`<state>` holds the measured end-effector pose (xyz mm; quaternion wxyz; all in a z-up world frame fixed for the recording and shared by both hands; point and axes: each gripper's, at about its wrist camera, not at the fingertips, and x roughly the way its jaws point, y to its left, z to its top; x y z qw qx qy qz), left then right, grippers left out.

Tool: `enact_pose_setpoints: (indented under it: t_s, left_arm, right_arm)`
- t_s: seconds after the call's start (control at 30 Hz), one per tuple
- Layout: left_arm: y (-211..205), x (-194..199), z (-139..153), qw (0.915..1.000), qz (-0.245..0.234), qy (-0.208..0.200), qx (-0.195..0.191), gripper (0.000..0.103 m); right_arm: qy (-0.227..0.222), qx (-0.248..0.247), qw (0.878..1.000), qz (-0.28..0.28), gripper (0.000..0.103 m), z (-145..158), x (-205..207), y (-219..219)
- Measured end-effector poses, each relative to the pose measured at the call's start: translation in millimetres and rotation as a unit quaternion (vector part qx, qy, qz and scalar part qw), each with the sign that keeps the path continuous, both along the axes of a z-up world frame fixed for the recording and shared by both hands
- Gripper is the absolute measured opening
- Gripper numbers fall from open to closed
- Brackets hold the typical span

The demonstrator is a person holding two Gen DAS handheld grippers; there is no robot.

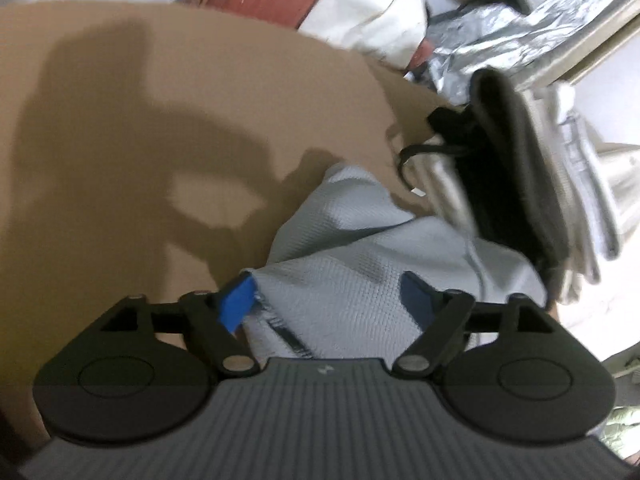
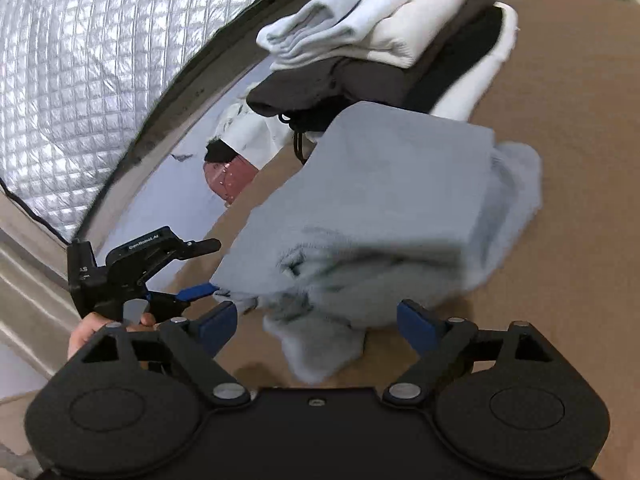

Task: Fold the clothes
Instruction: 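Grasp the grey shirt with the left gripper while the right gripper grasps it too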

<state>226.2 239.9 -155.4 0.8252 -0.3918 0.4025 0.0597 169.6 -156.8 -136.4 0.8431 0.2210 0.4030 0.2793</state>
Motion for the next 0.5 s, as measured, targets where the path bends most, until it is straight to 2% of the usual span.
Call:
enact_pose_setpoints:
  t_s: [0.07, 0.1, 0.13, 0.2, 0.23, 0.27, 0.3, 0.33, 0.37, 0.4, 0.43, 0.5]
  left_arm:
    - [-7, 15, -12, 0.9998, -0.004, 0.019, 0.002, 0.100]
    - [-12, 20, -18, 0.9997, -0.001, 0.026, 0.002, 0.103]
    - [-17, 22, -23, 0.9996, -0.001, 0.029, 0.004, 0.103]
    - [-29, 26, -26, 0.9988, -0.017, 0.029, 0.035, 0.102]
    - [-35, 28, -25, 0.9977, -0.032, 0.025, 0.054, 0.092]
    - [-40, 28, -22, 0.9969, -0.049, 0.018, 0.059, 0.057]
    - [-44, 28, -19, 0.9957, -0.067, 0.011, 0.063, 0.044]
    - [-48, 27, -16, 0.9941, -0.086, 0.005, 0.066, 0.041]
    - [-48, 27, -15, 0.9943, -0.097, -0.005, 0.043, 0.032]
    - [-50, 25, -12, 0.9934, -0.111, -0.023, 0.016, 0.030]
    - [-56, 21, -6, 0.9910, -0.127, -0.040, 0.011, 0.029]
    - [-72, 13, 11, 0.9851, -0.156, -0.071, 0.008, 0.027]
  right_arm:
    - [-0.005, -0.016, 1.000, -0.017, 0.093, -3, 20, 8]
    - [0.000, -0.029, 0.999, -0.032, 0.098, -9, 32, 11]
    - [0.006, -0.043, 0.998, -0.048, 0.099, -15, 44, 13]
    - [0.037, -0.053, 0.996, -0.067, 0.099, -33, 63, 18]
    - [0.053, -0.058, 0.994, -0.075, 0.098, -43, 73, 20]
    - [0.050, -0.046, 0.995, -0.073, 0.088, -48, 74, 22]
    - [0.044, -0.032, 0.996, -0.070, 0.071, -53, 73, 23]
    - [0.036, -0.024, 0.997, -0.069, 0.065, -52, 70, 24]
    - [0.028, -0.018, 0.997, -0.069, 0.054, -50, 65, 24]
    - [0.014, -0.014, 0.997, -0.068, 0.037, -46, 59, 24]
    - [0.003, -0.011, 0.998, -0.065, 0.027, -42, 53, 22]
    - [-0.009, -0.006, 0.998, -0.066, 0.017, -33, 44, 15]
